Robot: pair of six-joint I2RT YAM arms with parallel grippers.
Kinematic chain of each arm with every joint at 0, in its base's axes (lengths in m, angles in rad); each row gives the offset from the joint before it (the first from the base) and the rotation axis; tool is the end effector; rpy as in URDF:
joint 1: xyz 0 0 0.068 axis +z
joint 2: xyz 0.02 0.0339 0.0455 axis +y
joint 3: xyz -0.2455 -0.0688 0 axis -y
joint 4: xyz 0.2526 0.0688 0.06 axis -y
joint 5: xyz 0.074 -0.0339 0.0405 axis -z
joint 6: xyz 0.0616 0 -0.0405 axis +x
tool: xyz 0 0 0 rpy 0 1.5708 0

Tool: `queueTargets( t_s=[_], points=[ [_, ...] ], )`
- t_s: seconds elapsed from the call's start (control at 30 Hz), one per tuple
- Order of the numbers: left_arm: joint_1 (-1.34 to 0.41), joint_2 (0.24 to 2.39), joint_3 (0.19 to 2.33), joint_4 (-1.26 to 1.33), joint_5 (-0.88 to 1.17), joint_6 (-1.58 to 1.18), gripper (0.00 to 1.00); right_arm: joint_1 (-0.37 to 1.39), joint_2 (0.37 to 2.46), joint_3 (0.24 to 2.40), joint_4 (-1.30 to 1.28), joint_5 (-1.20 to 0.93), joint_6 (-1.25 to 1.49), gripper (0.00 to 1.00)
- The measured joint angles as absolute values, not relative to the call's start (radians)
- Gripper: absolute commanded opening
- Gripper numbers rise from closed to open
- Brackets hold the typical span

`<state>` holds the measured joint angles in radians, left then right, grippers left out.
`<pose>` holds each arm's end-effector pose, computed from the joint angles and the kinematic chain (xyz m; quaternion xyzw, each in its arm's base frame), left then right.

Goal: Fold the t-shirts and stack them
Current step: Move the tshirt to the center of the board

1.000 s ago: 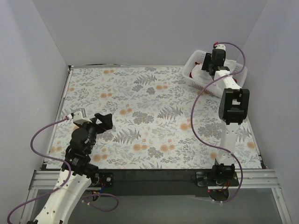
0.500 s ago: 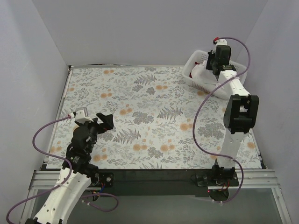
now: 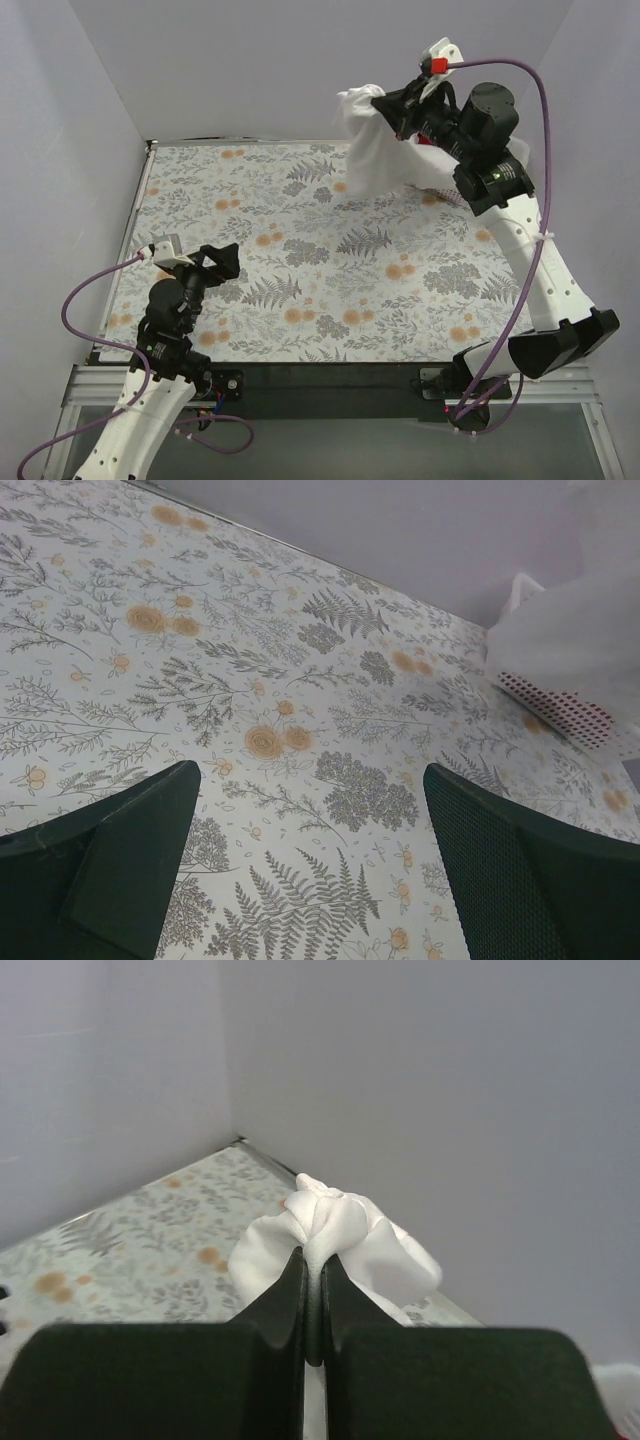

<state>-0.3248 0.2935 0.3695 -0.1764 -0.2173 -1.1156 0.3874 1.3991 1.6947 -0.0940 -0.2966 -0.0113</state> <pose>0.1614 -0.0403 0.2501 -0.3511 0.6524 -0.3793 0.5542 0.3010 0.1423 0.5130 -0.2361 0.5904 0.2350 0.7352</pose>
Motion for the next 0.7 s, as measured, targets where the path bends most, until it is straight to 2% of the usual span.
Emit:
queueTargets(
  t_s=[0.13, 0.27, 0.6, 0.7],
  points=[
    [-0.325, 0.289, 0.37, -0.178, -0.222, -1.115, 0.94, 0.471, 1.417, 1.704, -0.096, -0.408, 0.0, 0.01],
    [-0.325, 0.288, 0.37, -0.181, -0.225, -1.114, 0.94, 0.501, 1.397, 1.628, -0.056, -0.418, 0.012, 0.01],
    [-0.325, 0.289, 0.375, -0.191, -0.227, -1.111, 0.94, 0.493, 1.215, 1.148, -0.033, -0.093, -0.018, 0.01],
    [-0.325, 0.291, 0.375, -0.191, -0.227, -1.11, 0.94, 0.487, 1.185, 1.074, -0.065, -0.009, -0.036, 0.01]
  ],
)
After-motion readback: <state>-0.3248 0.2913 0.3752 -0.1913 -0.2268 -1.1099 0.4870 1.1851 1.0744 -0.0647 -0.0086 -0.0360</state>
